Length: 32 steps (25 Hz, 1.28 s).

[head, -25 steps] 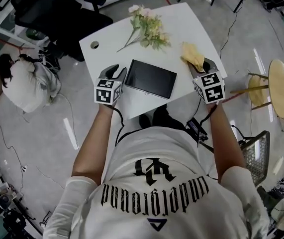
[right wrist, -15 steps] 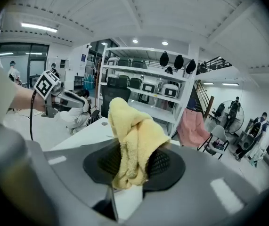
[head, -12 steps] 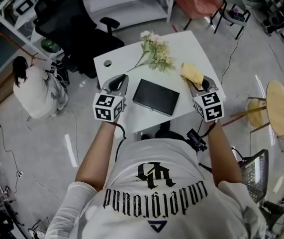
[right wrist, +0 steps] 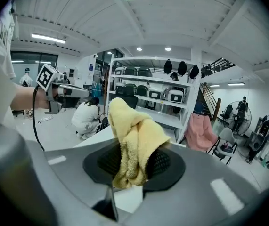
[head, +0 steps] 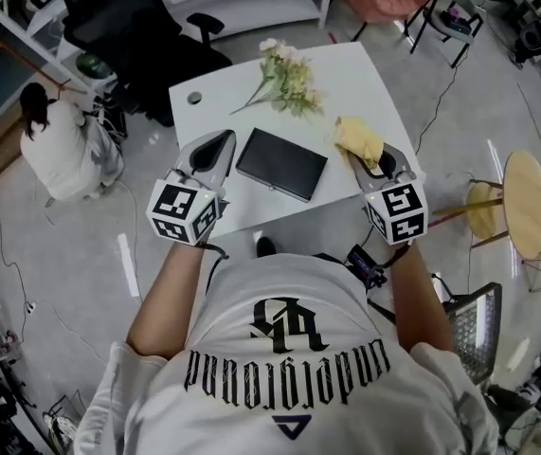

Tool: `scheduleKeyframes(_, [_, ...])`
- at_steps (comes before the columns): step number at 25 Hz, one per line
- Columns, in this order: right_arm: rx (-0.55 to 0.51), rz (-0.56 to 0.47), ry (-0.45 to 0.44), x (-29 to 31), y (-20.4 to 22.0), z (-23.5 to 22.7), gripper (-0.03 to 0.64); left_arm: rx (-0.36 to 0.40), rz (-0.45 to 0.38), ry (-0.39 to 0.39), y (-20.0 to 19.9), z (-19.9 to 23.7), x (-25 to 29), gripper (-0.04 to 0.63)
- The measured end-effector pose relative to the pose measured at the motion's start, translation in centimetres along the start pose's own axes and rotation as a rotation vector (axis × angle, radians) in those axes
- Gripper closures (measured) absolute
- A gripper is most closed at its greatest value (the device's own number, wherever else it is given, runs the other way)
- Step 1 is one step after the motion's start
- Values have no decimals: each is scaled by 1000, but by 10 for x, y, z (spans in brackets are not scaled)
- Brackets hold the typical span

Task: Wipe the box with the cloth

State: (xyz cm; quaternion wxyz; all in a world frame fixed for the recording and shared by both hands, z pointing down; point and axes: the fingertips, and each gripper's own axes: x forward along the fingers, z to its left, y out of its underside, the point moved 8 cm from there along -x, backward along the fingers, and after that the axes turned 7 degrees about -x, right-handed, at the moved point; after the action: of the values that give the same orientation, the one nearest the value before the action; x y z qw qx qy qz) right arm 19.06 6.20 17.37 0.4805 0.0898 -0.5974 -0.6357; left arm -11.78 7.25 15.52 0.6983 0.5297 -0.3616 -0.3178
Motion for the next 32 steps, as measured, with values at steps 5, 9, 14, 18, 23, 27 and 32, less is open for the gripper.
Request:
scheduleKeyframes(5, [-3,-29,-49,-43,20,-10,502,-2,-31,-38,-1,-54,-12,588])
scheduleKeyframes(9, [-7,-46,-85,-85,46,-24,502,-26,-22,-80,11,-101,-20,589])
scheduleKeyframes(14, [-29,-77,-153,-127,77,-26,500,-47,-12,-133,31,-153,-40,588])
scheduleKeyframes(18, [-39,-89,-207,-146,98,-16,499,-55,5,-161,47,-186,-58,588])
scheduleKeyframes(23, [-38,-104,-230,-163,107,7,499,-56,9,-167,57,-202,-82,588])
scheduleKeyframes(27, [-40,-109,-221,-175,106,21,499,-49,0,-148,57,-208,-96,588])
scheduleKeyframes(32, [-48,-132,-191,-193,96,51,499,-42,11,-72,60,-207,-121,588])
